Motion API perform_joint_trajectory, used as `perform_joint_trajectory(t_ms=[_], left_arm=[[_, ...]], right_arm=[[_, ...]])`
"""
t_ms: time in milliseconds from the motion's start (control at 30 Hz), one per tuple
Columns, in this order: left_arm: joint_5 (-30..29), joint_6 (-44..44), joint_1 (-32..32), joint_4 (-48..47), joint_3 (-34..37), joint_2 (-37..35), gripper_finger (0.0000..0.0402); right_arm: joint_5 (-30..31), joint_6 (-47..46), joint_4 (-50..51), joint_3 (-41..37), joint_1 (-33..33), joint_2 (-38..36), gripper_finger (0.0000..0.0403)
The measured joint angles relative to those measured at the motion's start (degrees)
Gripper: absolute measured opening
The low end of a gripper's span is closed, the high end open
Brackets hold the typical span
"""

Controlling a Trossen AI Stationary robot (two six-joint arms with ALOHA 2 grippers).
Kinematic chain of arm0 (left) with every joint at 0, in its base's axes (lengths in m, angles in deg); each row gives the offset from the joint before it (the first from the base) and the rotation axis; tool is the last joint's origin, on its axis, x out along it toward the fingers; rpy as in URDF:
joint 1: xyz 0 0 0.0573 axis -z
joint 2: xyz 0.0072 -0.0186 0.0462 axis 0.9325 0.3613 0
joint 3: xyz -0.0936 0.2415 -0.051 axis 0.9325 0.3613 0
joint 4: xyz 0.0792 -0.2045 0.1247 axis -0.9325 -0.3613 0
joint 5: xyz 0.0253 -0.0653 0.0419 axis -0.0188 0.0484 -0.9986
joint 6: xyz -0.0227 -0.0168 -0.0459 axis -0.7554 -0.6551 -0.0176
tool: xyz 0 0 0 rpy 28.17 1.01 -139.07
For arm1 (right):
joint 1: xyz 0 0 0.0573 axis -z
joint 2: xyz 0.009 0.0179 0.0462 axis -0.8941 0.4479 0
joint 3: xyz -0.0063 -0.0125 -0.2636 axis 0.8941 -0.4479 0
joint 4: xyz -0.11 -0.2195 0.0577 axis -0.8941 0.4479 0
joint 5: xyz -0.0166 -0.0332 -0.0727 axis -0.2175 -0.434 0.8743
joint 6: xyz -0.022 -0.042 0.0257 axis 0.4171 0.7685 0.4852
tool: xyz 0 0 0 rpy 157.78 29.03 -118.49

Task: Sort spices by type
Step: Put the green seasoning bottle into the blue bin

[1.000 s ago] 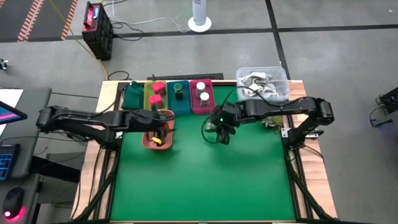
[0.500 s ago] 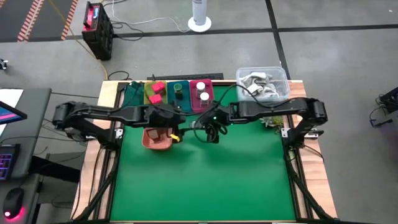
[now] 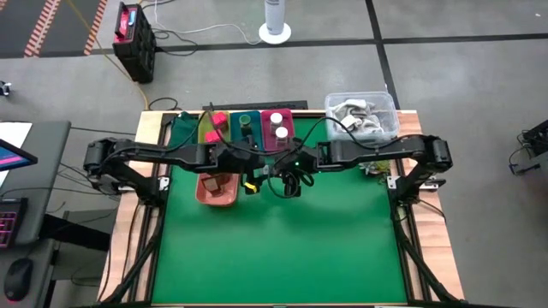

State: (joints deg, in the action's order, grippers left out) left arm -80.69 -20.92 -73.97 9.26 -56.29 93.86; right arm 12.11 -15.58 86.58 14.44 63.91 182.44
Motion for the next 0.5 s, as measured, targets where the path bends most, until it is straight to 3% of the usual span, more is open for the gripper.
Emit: perform_joint_trajectory(t_ms=[267, 500], left_arm=[[0.8, 0.4, 0.0, 0.0, 0.0, 0.0, 0.0296], [1.8, 1.6, 0.0, -0.3, 0.0, 0.0, 0.0207]], right_arm=[[0.2, 1.4, -1.3, 0.0, -0.3, 0.0, 0.0222], [0.4, 2.5, -2.9, 0.0, -0.4, 0.0, 0.0225]])
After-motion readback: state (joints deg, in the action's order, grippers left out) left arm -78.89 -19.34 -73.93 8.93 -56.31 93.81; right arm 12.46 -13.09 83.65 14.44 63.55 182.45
